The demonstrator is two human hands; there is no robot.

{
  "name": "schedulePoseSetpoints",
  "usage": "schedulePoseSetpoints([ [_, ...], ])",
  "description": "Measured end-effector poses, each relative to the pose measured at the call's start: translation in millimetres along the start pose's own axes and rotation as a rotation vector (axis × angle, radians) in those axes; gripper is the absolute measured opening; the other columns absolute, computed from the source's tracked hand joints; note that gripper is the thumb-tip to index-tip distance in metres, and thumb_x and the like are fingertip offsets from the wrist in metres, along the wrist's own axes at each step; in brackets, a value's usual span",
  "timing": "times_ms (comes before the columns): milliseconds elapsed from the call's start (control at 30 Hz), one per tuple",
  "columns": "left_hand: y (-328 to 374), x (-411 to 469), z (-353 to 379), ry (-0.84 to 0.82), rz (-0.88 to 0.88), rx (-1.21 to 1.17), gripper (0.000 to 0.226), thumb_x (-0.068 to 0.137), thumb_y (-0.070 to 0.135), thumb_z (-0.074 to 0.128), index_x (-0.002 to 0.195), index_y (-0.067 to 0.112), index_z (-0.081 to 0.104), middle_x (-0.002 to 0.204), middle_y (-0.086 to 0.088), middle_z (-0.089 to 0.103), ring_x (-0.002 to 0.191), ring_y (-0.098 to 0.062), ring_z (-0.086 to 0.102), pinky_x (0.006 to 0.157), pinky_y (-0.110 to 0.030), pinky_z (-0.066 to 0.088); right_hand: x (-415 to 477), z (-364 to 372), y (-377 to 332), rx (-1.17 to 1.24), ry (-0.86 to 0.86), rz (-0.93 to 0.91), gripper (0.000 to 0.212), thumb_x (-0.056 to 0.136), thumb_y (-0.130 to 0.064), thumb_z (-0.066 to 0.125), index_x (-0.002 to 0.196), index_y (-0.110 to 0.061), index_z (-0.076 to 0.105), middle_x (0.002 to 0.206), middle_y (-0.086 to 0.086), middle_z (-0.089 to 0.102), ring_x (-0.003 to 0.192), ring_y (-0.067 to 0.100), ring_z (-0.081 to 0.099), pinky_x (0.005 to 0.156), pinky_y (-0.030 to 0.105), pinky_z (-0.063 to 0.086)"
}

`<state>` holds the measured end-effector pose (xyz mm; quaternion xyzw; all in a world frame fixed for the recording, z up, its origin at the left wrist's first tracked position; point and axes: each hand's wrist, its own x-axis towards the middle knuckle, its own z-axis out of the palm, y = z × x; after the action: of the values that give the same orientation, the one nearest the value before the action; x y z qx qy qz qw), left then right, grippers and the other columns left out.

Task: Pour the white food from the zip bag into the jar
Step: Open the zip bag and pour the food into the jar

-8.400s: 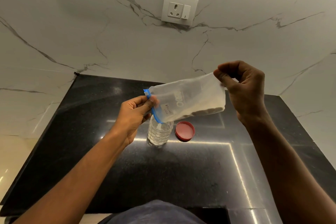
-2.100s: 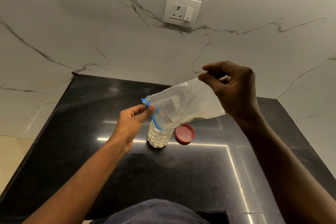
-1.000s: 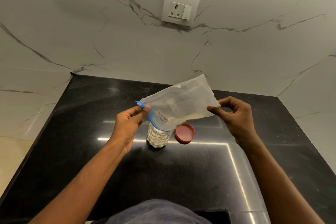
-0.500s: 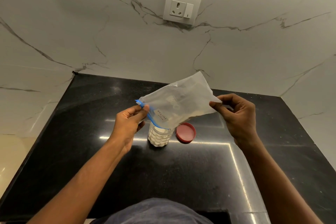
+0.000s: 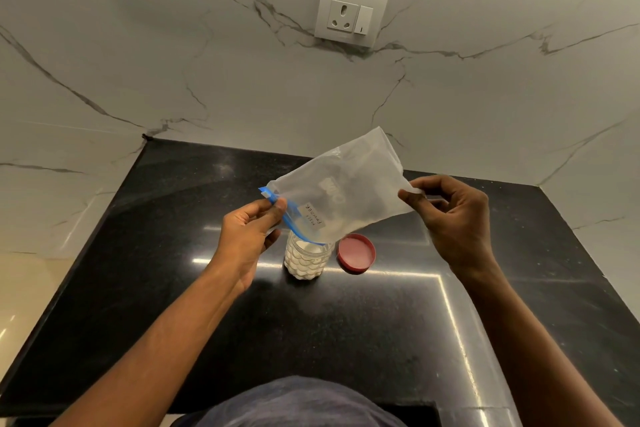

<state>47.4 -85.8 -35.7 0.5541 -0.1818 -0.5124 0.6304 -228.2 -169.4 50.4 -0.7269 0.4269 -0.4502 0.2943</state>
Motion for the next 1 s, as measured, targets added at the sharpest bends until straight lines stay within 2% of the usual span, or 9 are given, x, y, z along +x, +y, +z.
schedulePoseSetpoints([
  [200,-6.5,-4.2,0.9,0.037,0.006,-0.015,0.009,0.093,0.024,0.078,0.101,0.023,0.082,0.099,0.004,0.084,0.106,-0.019,0.074,0.082,-0.034,0.056,2.1,7.0,-7.4,-0.052,-0.018,-0.086,0.012,0.089,-0.016,0.081,0.1,-0.015,0.077,0.097,-0.005,0.078,0.089,0.017,0.076,0.078,0.044,0.064],
  [333,-6.3,-5.4,-0.4,0.033,0.013,-0.012,0.008,0.093,0.025,0.077,0.1,0.024,0.082,0.098,0.005,0.084,0.107,-0.019,0.073,0.085,-0.036,0.057,4.7,6.2,-9.6,-0.063,-0.032,-0.101,0.012,0.089,-0.021,0.081,0.1,-0.018,0.077,0.097,-0.007,0.078,0.089,0.016,0.075,0.077,0.047,0.064],
  [433,-6.7,-6.5,0.0,0.042,0.018,-0.01,0.012,0.093,0.026,0.077,0.104,0.022,0.081,0.098,0.007,0.083,0.107,-0.018,0.072,0.086,-0.035,0.057,6.2,3.7,-11.6,-0.037,-0.012,-0.102,0.011,0.089,-0.016,0.082,0.099,-0.019,0.077,0.095,-0.008,0.078,0.088,0.017,0.076,0.078,0.048,0.064],
  [633,-10.6,-7.3,0.5,0.081,0.021,-0.011,0.016,0.092,0.027,0.078,0.107,0.02,0.081,0.096,0.01,0.083,0.108,-0.016,0.069,0.082,-0.034,0.055,3.0,9.3,-18.4,-0.065,-0.058,-0.122,0.014,0.09,-0.012,0.08,0.101,-0.019,0.076,0.096,-0.011,0.077,0.088,0.014,0.075,0.078,0.043,0.064],
  [733,-10.9,-8.1,1.3,0.086,0.022,-0.017,0.015,0.093,0.027,0.078,0.106,0.02,0.081,0.094,0.01,0.083,0.108,-0.016,0.07,0.081,-0.032,0.054,1.8,13.0,-22.1,-0.099,-0.126,-0.155,0.016,0.09,-0.007,0.079,0.103,-0.016,0.075,0.098,-0.01,0.075,0.089,0.012,0.075,0.077,0.036,0.064],
  [833,-10.5,-7.8,-0.2,0.094,0.031,-0.025,0.019,0.092,0.027,0.079,0.109,0.019,0.081,0.098,0.007,0.083,0.11,-0.018,0.07,0.083,-0.034,0.055,3.5,14.6,-23.5,-0.042,-0.07,-0.144,0.017,0.089,-0.007,0.079,0.101,-0.018,0.075,0.096,-0.013,0.075,0.086,0.01,0.075,0.075,0.028,0.064],
  [933,-10.6,-8.2,-3.0,0.086,0.034,-0.034,0.021,0.092,0.027,0.079,0.111,0.019,0.081,0.101,0.006,0.083,0.109,-0.018,0.071,0.086,-0.035,0.056,4.5,13.8,-22.6,-0.062,-0.115,-0.129,0.016,0.089,-0.008,0.079,0.1,-0.019,0.075,0.095,-0.013,0.076,0.084,0.009,0.075,0.075,0.027,0.064],
  [1000,-9.8,-8.6,-2.5,0.082,0.041,-0.031,0.02,0.092,0.027,0.08,0.111,0.02,0.081,0.101,0.007,0.084,0.109,-0.017,0.072,0.087,-0.035,0.056,4.2,13.8,-22.8,-0.042,-0.083,-0.121,0.019,0.089,-0.008,0.079,0.098,-0.024,0.075,0.09,-0.014,0.077,0.085,0.009,0.075,0.075,0.025,0.063],
])
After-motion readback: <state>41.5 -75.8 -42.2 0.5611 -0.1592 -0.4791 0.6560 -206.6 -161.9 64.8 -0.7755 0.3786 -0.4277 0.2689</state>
